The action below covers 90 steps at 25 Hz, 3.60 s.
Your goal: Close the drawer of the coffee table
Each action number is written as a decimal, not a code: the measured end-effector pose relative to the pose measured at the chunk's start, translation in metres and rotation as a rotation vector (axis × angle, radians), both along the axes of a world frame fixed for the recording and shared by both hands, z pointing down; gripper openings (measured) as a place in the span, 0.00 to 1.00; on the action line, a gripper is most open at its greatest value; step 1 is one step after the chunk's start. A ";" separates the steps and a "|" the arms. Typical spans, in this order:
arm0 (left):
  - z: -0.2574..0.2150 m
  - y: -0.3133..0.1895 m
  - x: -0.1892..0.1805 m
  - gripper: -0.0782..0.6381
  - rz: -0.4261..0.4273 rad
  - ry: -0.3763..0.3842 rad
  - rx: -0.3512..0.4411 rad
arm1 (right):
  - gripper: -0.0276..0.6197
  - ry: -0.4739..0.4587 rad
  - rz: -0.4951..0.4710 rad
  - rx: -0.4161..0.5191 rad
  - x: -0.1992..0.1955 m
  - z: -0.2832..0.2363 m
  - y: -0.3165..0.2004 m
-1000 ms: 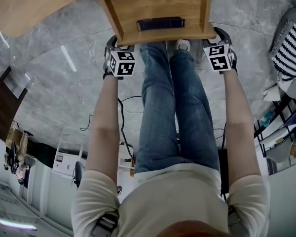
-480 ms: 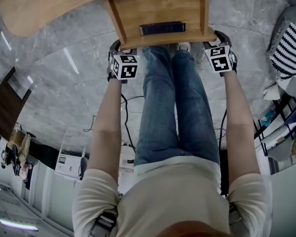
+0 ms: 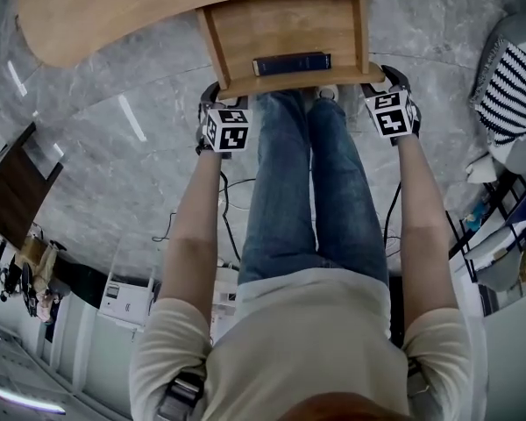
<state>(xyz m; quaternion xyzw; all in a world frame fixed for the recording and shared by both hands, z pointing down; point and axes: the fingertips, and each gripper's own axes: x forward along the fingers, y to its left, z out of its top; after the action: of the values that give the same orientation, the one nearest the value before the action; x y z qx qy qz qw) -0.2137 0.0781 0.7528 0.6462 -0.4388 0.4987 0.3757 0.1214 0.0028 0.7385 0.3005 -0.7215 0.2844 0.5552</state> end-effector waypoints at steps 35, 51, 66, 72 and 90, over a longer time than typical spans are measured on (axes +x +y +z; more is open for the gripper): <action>-0.006 -0.085 -0.020 0.45 0.031 -0.008 0.074 | 0.41 -0.003 0.009 0.052 -0.017 -0.007 -0.075; -0.005 -0.134 -0.030 0.45 0.028 -0.008 0.103 | 0.41 -0.002 0.010 0.083 -0.027 -0.006 -0.119; -0.005 -0.170 -0.039 0.45 -0.065 0.007 0.140 | 0.41 -0.013 0.020 0.120 -0.034 -0.006 -0.154; -0.006 -0.187 -0.042 0.46 -0.108 0.008 0.166 | 0.41 -0.014 0.019 0.135 -0.036 -0.007 -0.172; -0.010 -0.222 -0.048 0.45 -0.339 0.088 0.189 | 0.41 -0.024 0.038 0.155 -0.042 -0.007 -0.208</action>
<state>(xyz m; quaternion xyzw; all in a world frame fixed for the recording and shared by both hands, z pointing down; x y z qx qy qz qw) -0.2614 -0.1442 0.7430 0.6166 -0.5693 0.3563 0.4108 0.0795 -0.2050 0.7314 0.3528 -0.7422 0.2418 0.5160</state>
